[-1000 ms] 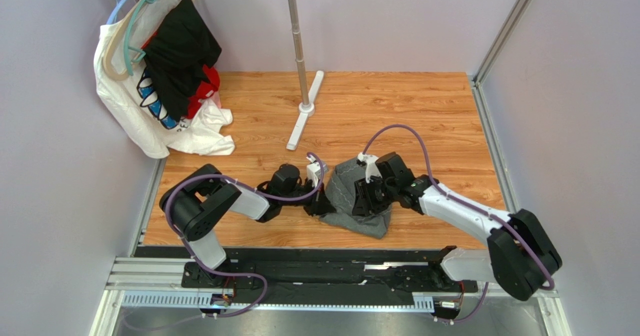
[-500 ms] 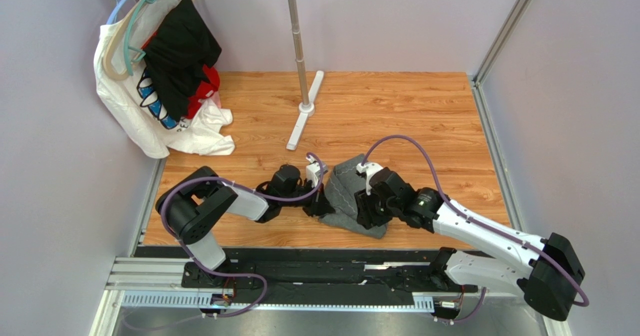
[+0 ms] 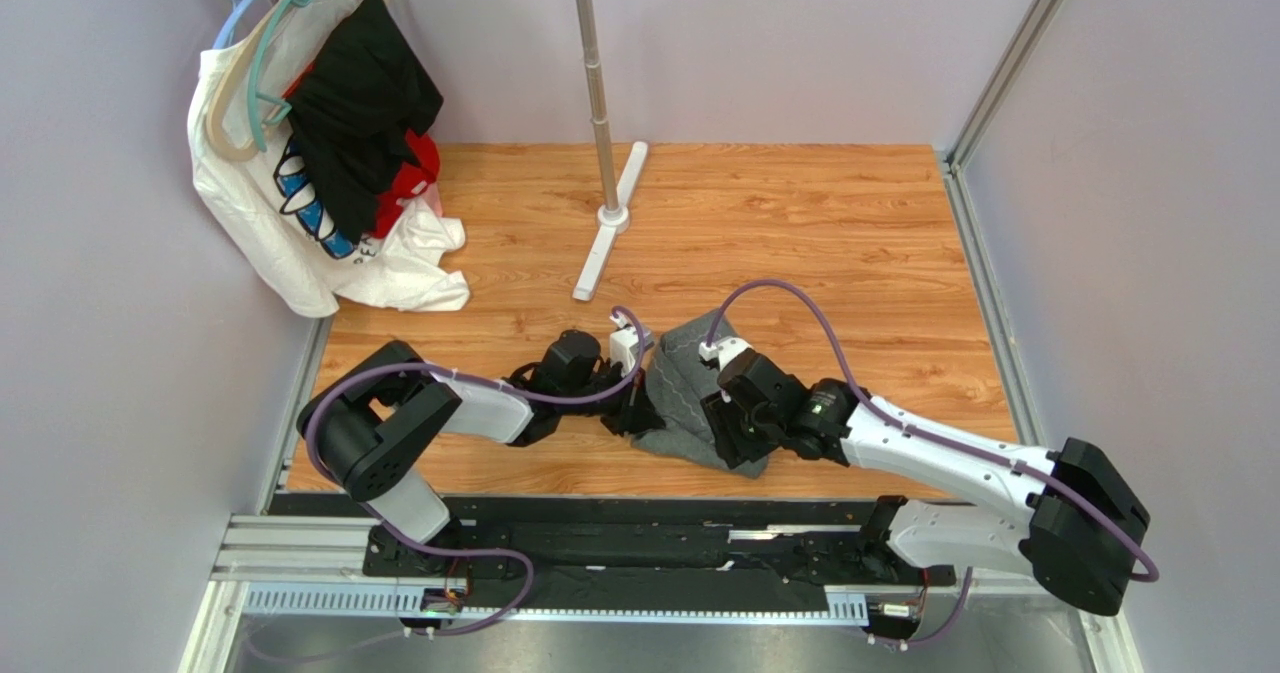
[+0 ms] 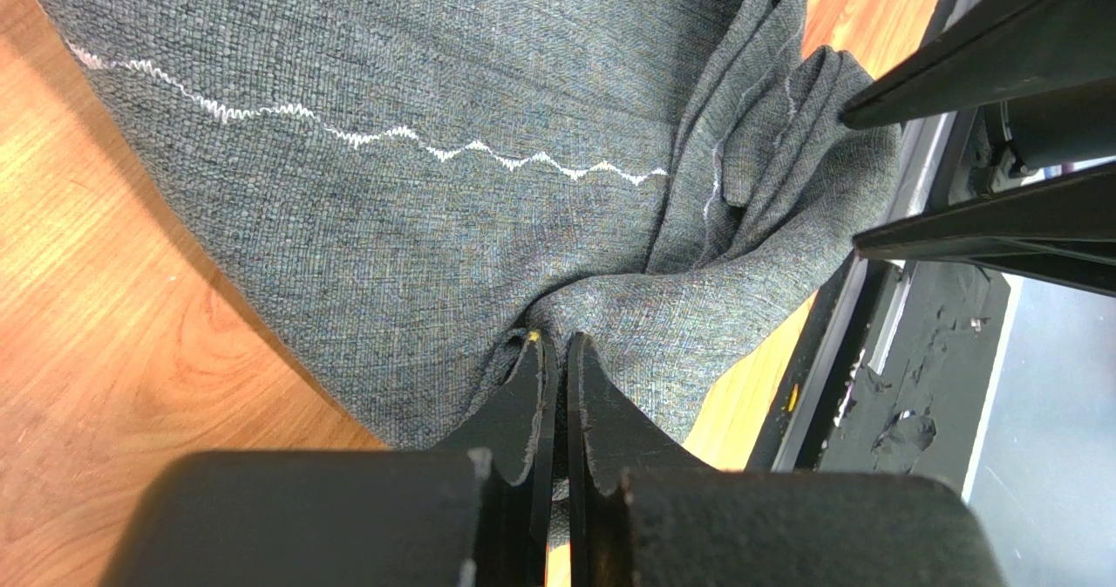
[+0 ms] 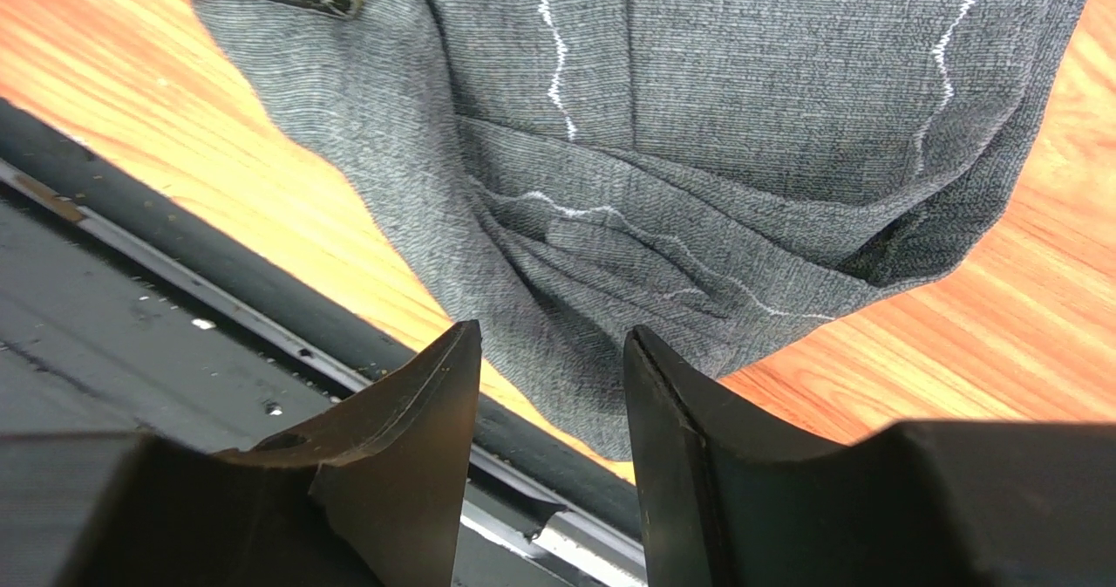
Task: Fold the napkin, place the utensils inside, and roll it up
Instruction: Roll the napkin with the utensil
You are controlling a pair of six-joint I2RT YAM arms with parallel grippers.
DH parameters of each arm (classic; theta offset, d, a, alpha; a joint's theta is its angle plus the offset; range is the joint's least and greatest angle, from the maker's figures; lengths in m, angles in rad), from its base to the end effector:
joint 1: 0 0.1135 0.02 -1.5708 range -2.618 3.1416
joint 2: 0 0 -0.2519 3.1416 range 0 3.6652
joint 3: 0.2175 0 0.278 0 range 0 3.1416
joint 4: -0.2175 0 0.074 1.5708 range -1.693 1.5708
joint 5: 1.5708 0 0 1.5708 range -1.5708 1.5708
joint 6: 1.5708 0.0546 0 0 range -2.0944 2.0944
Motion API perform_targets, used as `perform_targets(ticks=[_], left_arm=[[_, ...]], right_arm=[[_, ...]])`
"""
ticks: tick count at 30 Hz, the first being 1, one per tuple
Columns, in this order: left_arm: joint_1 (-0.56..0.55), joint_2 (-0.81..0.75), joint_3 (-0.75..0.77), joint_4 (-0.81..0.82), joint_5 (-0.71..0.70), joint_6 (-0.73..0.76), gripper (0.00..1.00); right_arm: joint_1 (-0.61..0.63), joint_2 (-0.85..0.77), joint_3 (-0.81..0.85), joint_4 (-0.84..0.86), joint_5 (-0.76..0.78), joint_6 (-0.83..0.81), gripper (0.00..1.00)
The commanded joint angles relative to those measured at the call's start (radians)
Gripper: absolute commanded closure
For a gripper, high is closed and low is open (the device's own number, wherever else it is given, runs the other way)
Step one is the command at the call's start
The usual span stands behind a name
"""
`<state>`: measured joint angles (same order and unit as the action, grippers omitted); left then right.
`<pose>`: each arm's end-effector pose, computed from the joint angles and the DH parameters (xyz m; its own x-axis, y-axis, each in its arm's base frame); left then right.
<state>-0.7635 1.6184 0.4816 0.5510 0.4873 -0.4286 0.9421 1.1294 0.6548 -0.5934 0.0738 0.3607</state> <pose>0.2008 -0.2276 0.0765 -0.7343 0.1945 -0.6503 0.6461 0.4941 -0.5818 0.1463 0.1943 0.1580 -0.7594 -0.4459 -0.4737 -0.5533 0.8258 0.1096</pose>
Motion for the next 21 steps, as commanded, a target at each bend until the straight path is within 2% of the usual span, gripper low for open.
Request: perform_targets(ticks=[1,9,11,19,20,21], left_arm=[[0.0,0.031,-0.034,-0.194,-0.072,0.065,1.0],[0.001,0.021,-0.024,-0.229,-0.115,0.074,1.0],[0.003,0.018,-0.021,-0.241,-0.134,0.079,1.0],[0.007,0.0,-0.014,-0.272,-0.17,0.091,1.0],[0.007,-0.002,-0.015,-0.273,-0.171,0.091,1.0],[0.007,-0.002,-0.015,-0.273,-0.177,0.093,1.0]], right_arm=[[0.006,0.038,0.009,0.043,0.032,-0.022,0.52],[0.014,0.116,0.025,0.026,-0.022,-0.013,0.49],[0.021,0.113,0.026,0.02,-0.019,0.003,0.46],[0.075,0.141,0.049,-0.023,0.052,0.023,0.44],[0.073,0.148,0.055,-0.026,0.052,0.017,0.01],[0.075,0.162,0.071,-0.037,0.05,-0.003,0.0]])
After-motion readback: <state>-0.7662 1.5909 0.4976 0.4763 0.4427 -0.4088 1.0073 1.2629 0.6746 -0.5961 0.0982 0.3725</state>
